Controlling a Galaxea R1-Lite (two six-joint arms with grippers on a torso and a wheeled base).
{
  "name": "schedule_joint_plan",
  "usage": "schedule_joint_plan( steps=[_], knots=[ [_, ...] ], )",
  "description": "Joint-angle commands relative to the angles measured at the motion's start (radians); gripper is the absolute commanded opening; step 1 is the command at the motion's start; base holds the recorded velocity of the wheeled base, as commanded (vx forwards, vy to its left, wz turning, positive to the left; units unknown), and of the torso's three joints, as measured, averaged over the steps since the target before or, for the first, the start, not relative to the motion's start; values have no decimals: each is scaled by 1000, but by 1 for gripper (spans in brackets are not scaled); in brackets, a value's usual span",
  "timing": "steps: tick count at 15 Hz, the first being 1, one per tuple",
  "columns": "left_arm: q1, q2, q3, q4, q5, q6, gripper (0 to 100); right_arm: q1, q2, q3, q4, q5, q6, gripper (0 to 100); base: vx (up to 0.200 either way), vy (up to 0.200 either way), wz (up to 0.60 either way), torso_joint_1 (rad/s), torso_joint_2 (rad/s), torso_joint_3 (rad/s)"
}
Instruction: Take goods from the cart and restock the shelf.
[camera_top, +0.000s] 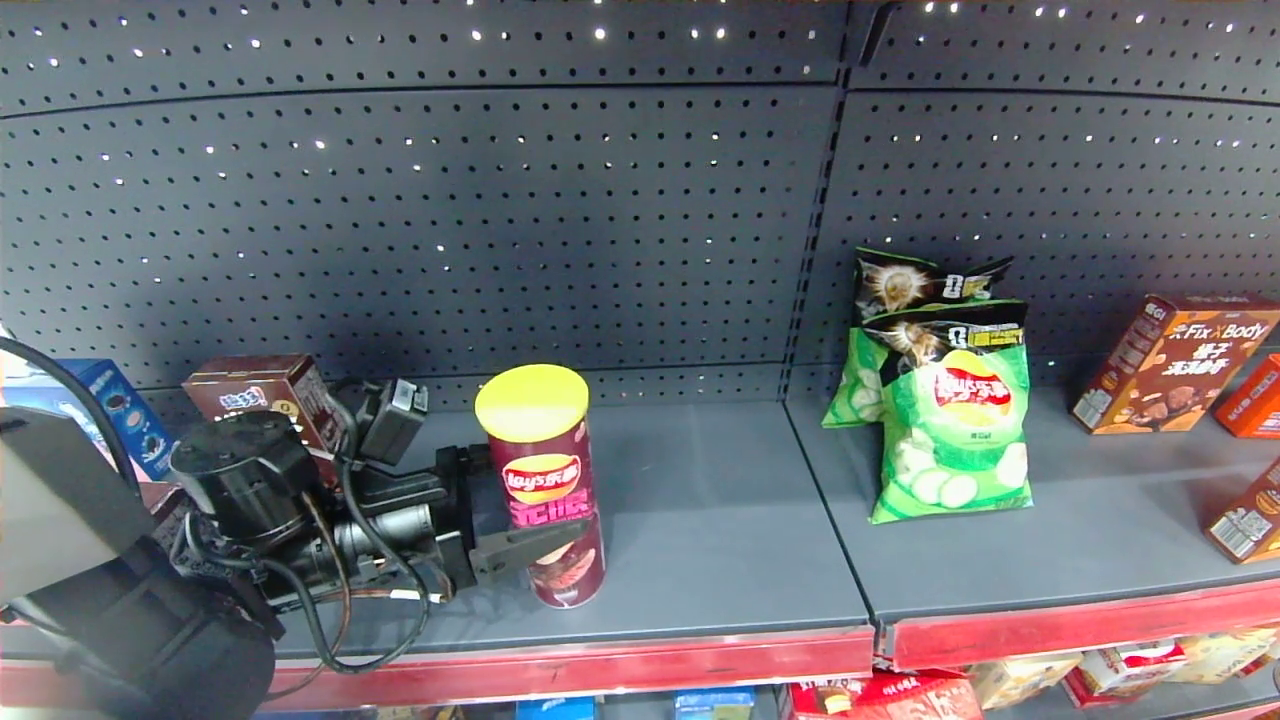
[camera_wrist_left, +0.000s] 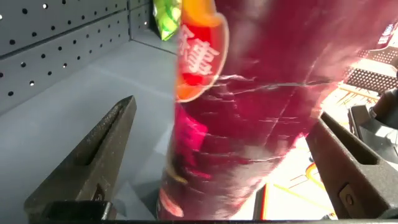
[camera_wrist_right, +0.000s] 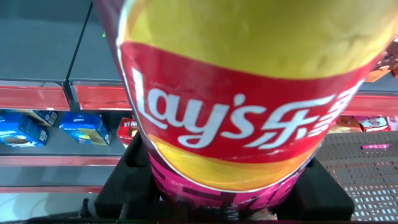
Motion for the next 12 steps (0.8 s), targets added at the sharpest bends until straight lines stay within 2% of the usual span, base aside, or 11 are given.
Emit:
schedule_joint_plan(
  steps=[1,3,7,12],
  knots=[
    [0,-20,1,-1,-1,-3,100,0,2,-1,0,1,-1,0,0,0,0,0,0,0],
    [0,-44,4,-1,-3,-3,100,0,0,-1,0,1,-1,0,0,0,0,0,0,0],
    [9,-143,119,-1,0,3,100,0,0,-1,1,1,-1,0,0,0,0,0,0,0],
    [117,-230,179,-1,-3,16,100,0,0,-1,0,1,-1,0,0,0,0,0,0,0]
  ],
)
